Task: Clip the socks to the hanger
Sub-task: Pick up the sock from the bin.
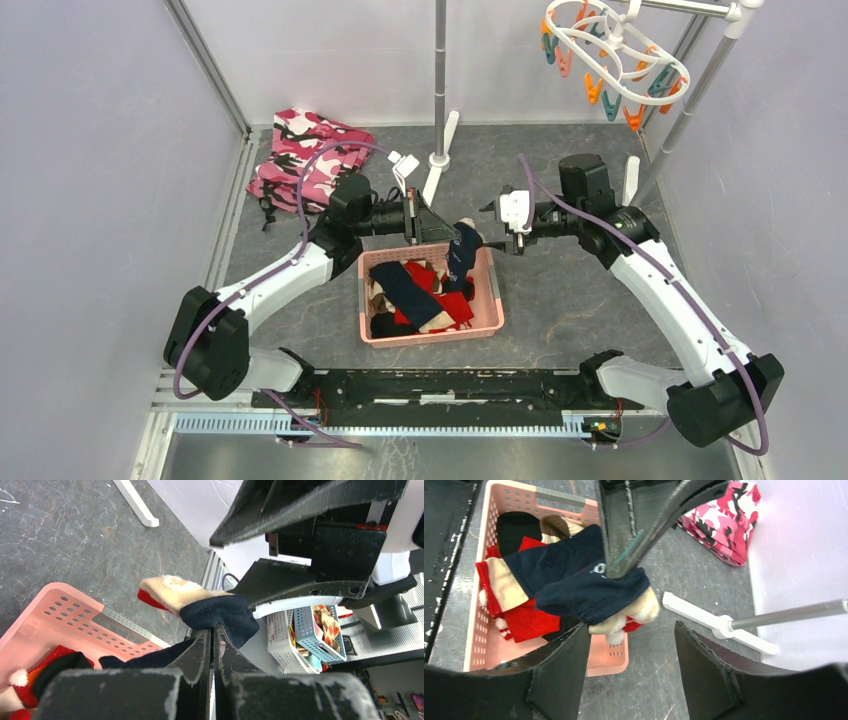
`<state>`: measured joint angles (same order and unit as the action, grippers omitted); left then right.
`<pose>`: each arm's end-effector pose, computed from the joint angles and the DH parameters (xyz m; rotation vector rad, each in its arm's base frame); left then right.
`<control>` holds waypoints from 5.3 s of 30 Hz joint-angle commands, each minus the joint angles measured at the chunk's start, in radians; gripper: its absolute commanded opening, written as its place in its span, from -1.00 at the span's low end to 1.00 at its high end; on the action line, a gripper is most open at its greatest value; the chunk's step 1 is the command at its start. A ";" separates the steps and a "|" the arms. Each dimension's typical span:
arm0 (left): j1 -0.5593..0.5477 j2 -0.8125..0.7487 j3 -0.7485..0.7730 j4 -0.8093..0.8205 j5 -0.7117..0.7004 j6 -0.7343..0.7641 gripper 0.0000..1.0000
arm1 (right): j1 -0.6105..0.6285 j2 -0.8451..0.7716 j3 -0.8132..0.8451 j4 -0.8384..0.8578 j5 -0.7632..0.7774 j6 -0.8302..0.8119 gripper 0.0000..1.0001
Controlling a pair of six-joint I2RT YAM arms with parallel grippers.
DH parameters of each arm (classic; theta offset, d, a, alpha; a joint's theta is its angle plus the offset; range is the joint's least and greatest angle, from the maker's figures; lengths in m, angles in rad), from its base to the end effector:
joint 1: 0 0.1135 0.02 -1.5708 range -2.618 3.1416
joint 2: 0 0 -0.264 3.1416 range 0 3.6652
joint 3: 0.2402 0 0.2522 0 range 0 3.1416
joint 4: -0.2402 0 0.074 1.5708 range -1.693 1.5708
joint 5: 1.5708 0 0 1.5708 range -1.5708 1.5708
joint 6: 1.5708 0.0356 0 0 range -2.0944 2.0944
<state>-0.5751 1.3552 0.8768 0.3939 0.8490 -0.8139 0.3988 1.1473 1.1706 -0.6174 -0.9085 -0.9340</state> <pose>0.2421 -0.1887 0.3036 0.5277 1.8756 -1.6831 0.2052 0.1169 0.3662 -1.5715 1.1961 0.6317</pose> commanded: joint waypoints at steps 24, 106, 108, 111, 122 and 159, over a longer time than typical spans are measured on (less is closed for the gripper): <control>0.007 0.094 0.022 0.014 -0.025 -0.036 -0.51 | 0.026 0.034 -0.069 0.094 -0.131 0.180 -1.00; -0.031 -0.158 -0.282 0.212 -0.247 0.042 -0.96 | -0.070 0.016 -0.172 0.093 -0.174 0.068 0.78; -0.031 -0.144 -0.286 0.273 -0.227 -0.007 -0.95 | -0.064 0.024 -0.198 0.161 -0.162 0.125 0.77; -0.031 -0.128 -0.290 0.350 -0.203 -0.058 -0.96 | -0.057 0.028 -0.235 0.274 -0.088 0.225 0.75; -0.033 -0.078 -0.308 0.470 -0.180 -0.136 -0.96 | -0.047 0.038 -0.260 0.405 -0.157 0.400 0.48; -0.234 -0.237 -0.098 0.031 -0.352 0.744 0.86 | -0.055 -0.011 0.010 -0.218 0.011 -0.181 -1.00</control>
<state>-0.7315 1.0718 0.6880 0.4564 0.5644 -0.2108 0.3458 1.1305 1.1423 -0.8173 -0.8635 -1.0863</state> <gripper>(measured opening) 0.954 0.025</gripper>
